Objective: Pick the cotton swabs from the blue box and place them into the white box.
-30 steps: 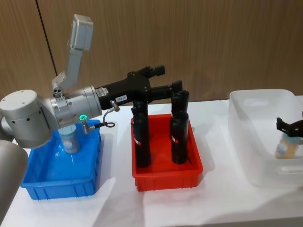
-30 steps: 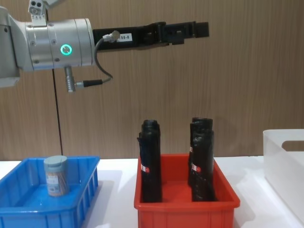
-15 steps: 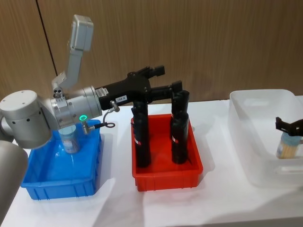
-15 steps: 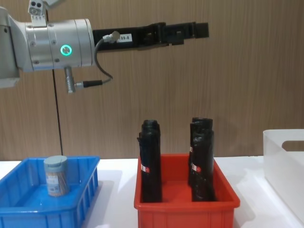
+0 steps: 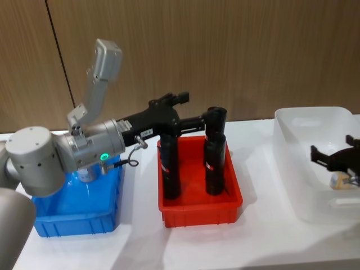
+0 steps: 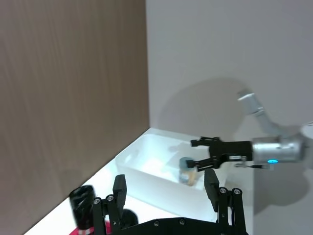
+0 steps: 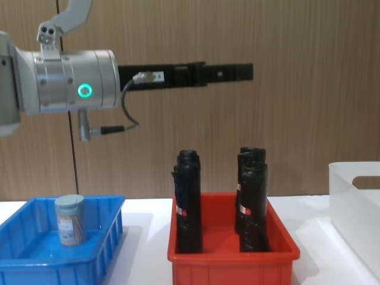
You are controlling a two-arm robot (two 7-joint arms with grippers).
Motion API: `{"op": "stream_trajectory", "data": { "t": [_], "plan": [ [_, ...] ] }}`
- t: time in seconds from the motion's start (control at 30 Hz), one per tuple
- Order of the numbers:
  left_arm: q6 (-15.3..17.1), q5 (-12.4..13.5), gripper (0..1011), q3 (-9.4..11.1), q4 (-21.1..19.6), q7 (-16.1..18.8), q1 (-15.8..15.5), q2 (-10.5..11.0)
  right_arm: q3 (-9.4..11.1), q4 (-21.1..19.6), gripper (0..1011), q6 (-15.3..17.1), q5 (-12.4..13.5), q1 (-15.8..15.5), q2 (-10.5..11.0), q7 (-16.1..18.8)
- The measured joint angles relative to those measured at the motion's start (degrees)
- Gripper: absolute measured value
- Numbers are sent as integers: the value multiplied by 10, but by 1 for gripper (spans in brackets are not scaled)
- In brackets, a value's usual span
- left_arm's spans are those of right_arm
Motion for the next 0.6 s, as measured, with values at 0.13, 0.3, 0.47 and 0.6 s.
{"op": "stream_trajectory", "data": {
  "t": [0.13,0.3,0.47,0.6],
  "plan": [
    [-6,10,1003,4,-15,29,16,4,-7,-27,1002,-13,7,-22,-2,-5],
    [-14,20,1003,8,-32,63,35,9,-15,-58,1002,-28,14,-47,-4,-11],
    [-23,34,1003,13,-53,103,57,15,-25,-96,1002,-45,22,-77,-7,-17],
    [-30,43,1003,16,-68,133,73,19,-32,-123,1002,-59,28,-99,-9,-22]
  ]
}}
